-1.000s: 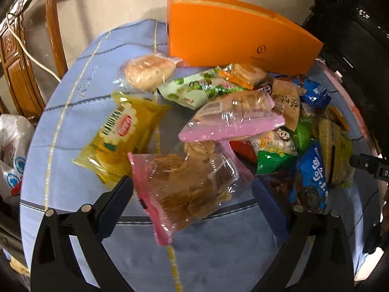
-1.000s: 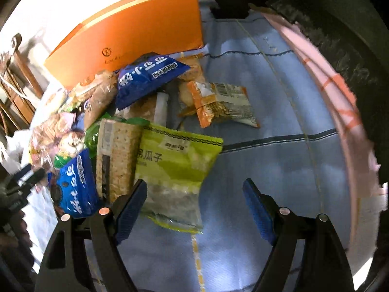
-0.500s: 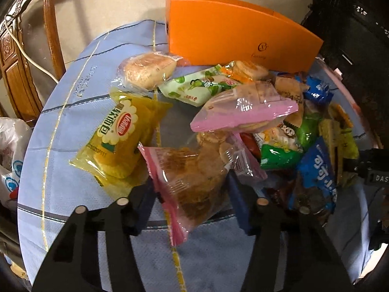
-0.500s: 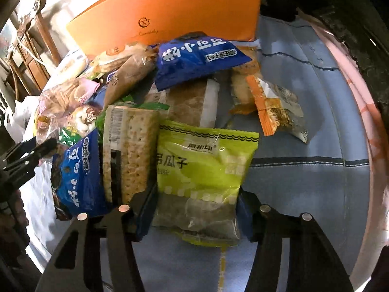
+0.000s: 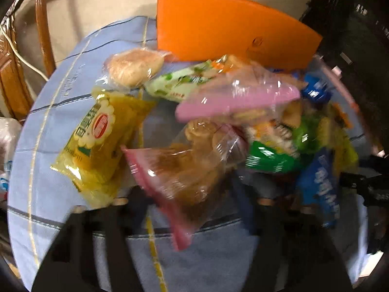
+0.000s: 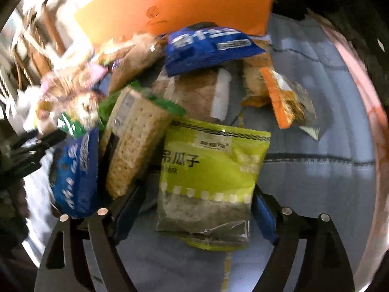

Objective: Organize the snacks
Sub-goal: 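Grasp the pink cookie bag with the left tool while the right tool lifts the green seed bag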

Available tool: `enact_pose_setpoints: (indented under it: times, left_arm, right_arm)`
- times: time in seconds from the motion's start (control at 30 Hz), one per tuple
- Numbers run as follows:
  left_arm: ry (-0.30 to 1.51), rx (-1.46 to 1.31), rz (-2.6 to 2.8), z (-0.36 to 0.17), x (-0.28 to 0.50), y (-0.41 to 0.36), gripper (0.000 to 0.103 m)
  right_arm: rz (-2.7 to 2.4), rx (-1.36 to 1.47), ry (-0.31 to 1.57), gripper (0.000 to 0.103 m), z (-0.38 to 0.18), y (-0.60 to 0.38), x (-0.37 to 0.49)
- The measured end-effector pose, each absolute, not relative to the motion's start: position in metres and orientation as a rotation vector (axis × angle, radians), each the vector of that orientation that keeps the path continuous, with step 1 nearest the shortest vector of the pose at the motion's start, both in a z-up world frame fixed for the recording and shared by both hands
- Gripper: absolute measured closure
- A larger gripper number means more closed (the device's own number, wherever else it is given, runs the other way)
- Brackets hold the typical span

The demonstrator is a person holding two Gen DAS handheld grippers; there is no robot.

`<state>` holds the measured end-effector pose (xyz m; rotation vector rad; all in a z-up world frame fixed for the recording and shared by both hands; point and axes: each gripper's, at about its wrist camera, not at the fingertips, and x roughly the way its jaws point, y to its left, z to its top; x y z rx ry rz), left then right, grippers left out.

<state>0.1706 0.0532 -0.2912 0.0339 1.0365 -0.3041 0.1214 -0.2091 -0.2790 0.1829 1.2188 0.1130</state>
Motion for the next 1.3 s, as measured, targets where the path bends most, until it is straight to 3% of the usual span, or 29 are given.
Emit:
enact_pose_setpoints:
  times: [0.03, 0.1, 0.17, 0.27, 1.1, 1.3]
  left_arm:
    - [1.032, 0.031, -0.321, -0.288, 0.171, 0.053, 0.065]
    - [1.027, 0.051, -0.351, -0.285, 0.169, 0.051, 0.067]
    - [1.018, 0.07, -0.376, -0.283, 0.164, 0.049, 0.068]
    - [1.002, 0.061, -0.389, -0.278, 0.156, 0.05, 0.068]
    - [0.855, -0.037, -0.418, -0.206, 0.119, 0.081, 0.068]
    - [0.793, -0.053, -0.426, -0.177, 0.114, 0.088, 0.068]
  right_arm:
    - [0.111, 0.24, 1.208, 0.02, -0.279, -0.215, 0.121]
    - [0.094, 0.272, 1.2, 0.026, -0.279, -0.221, 0.121]
    - [0.072, 0.268, 1.197, 0.044, -0.278, -0.226, 0.12]
    - [0.091, 0.291, 1.21, 0.048, -0.278, -0.237, 0.122]
    - [0.105, 0.175, 1.066, 0.048, -0.203, -0.231, 0.078]
    - [0.115, 0.166, 0.977, 0.048, -0.163, -0.229, 0.077]
